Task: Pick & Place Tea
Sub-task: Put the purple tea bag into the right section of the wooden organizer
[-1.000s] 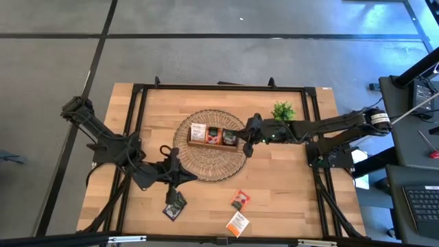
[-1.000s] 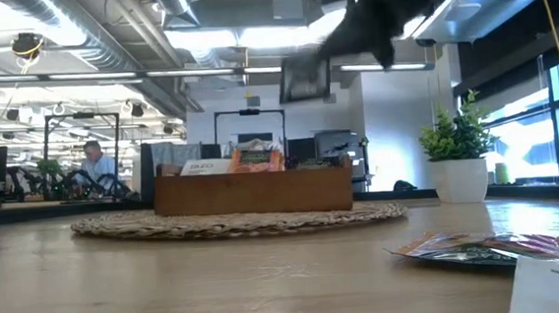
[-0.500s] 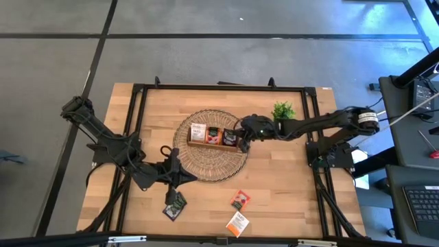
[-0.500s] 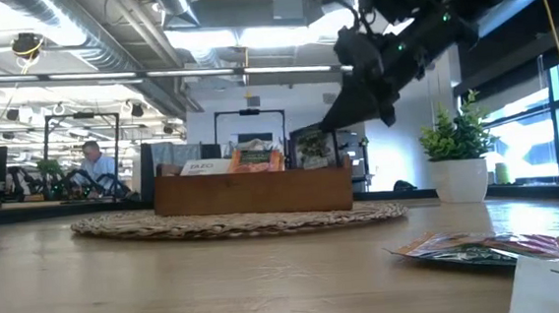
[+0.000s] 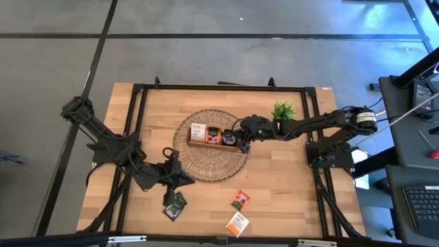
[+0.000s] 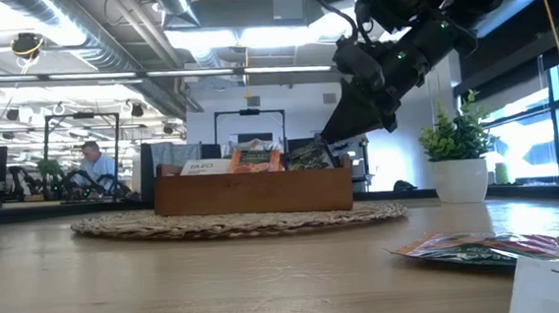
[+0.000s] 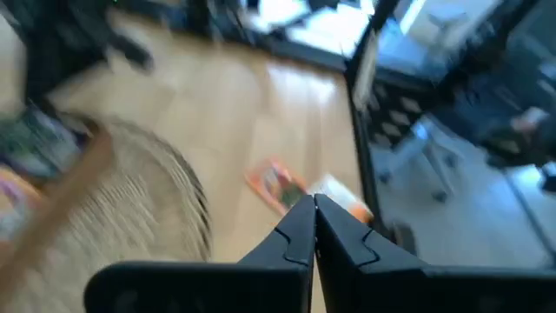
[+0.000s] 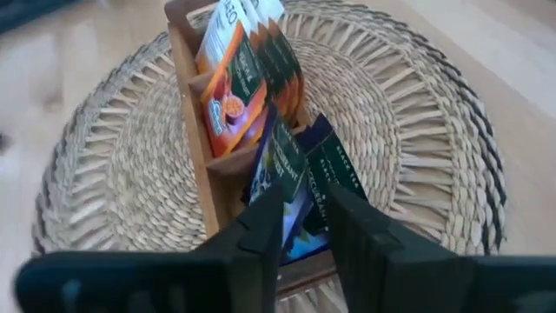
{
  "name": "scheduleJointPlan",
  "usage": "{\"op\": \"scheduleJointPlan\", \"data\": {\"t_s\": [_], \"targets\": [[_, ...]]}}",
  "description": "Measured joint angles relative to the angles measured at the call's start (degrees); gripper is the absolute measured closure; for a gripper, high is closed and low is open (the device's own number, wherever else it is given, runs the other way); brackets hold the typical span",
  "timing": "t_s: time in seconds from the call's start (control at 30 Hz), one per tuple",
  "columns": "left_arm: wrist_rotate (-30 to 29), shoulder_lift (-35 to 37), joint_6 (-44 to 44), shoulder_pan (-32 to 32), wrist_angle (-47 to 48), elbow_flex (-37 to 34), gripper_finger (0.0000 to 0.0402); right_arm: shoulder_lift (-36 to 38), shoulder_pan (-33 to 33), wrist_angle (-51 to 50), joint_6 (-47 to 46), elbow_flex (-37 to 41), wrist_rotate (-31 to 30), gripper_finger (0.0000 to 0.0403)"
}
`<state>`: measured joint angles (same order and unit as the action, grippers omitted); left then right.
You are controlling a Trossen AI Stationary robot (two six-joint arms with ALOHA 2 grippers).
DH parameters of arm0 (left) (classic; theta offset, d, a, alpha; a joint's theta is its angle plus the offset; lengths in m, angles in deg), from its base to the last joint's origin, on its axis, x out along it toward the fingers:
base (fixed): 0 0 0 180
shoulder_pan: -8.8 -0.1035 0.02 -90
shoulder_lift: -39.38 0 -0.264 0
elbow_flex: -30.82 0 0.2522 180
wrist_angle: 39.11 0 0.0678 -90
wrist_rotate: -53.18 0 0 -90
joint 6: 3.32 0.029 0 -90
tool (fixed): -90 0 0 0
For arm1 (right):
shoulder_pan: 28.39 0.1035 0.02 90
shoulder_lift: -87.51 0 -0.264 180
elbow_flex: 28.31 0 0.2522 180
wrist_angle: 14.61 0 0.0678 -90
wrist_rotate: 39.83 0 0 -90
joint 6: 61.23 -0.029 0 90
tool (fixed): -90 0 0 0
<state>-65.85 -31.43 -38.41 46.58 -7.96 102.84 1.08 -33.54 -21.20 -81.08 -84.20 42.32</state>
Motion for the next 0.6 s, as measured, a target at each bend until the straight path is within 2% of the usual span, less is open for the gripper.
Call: {"op": "scheduleJointPlan", "data": {"t_s": [0.13, 0.27, 0.43, 0.6], "targets": [[10.3, -0.6, -9.8, 0.8, 5.6, 0.0, 0.0400, 2.7, 0.6, 0.4, -1.0, -1.2, 4.3, 0.0291], [17.0, -3.2, -22.1, 4.6, 8.5, 0.0, 0.0400, 3.9, 5.3, 0.6, -2.4, -3.9, 9.0, 0.0286], [17.8, -8.7, -41.2, 12.3, 7.6, 0.0, 0.0400, 1.8, 13.5, 3.0, -7.7, -6.1, 9.5, 0.0286], [17.1, -16.6, -61.8, 19.0, 5.5, 0.0, 0.0400, -4.8, 19.2, 11.7, -12.0, -8.7, 9.6, 0.0288]]}}
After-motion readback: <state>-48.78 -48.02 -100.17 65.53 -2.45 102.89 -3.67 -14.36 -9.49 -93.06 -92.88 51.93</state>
